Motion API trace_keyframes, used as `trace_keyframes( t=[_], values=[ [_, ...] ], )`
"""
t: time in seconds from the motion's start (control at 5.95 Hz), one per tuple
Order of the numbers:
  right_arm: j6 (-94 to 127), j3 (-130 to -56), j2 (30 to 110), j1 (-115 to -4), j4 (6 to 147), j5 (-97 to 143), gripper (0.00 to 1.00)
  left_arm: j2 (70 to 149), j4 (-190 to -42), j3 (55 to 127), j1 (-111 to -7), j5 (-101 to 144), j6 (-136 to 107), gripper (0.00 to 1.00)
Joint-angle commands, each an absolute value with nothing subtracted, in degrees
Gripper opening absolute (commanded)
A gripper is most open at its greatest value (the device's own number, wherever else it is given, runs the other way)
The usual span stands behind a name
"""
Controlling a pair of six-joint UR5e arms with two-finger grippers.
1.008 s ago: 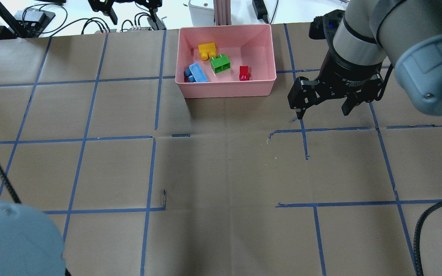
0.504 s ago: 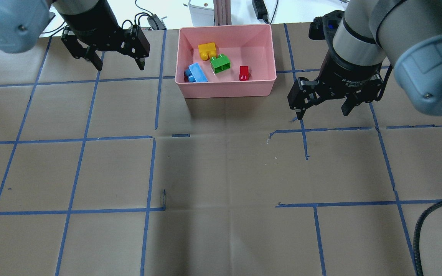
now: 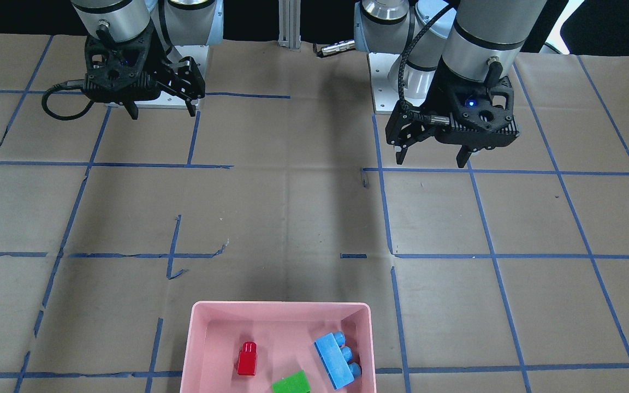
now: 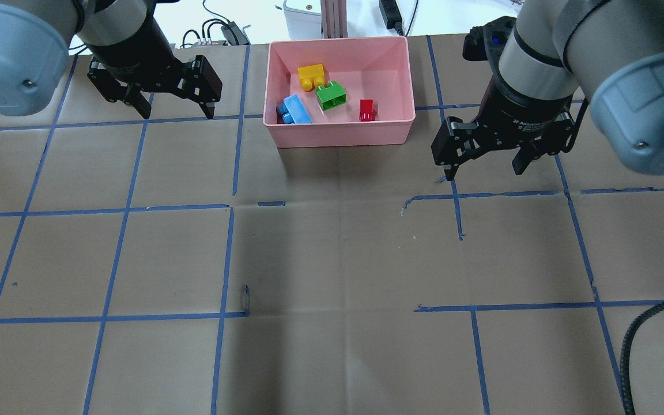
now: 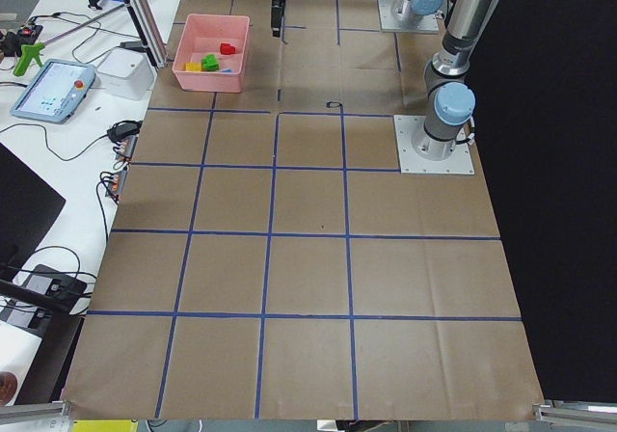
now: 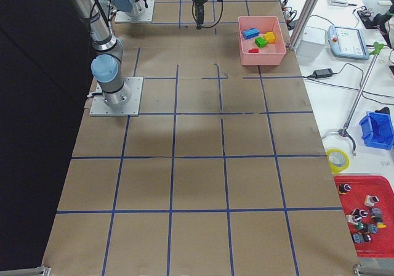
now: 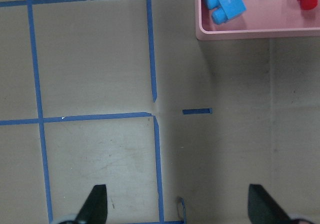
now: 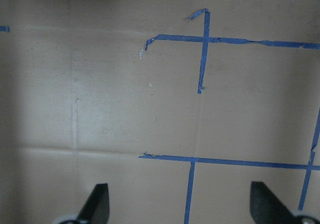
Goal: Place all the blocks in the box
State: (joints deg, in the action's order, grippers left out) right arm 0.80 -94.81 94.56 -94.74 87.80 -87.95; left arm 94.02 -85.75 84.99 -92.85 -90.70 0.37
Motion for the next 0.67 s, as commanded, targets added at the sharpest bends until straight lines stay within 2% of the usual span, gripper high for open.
trace_keyframes(
  t=[0.0,0.5],
  values=[
    [0.79,-94.83,94.40,-94.75,87.89,-87.89,1.00,94.74,-85.96,82.81,-92.55,-90.79,1.92,1.00],
    [0.88,-94.83,94.22,-94.83,87.89,-87.89,1.00,94.57,-85.78,83.32,-90.26,-90.35,3.52,1.00]
  ],
)
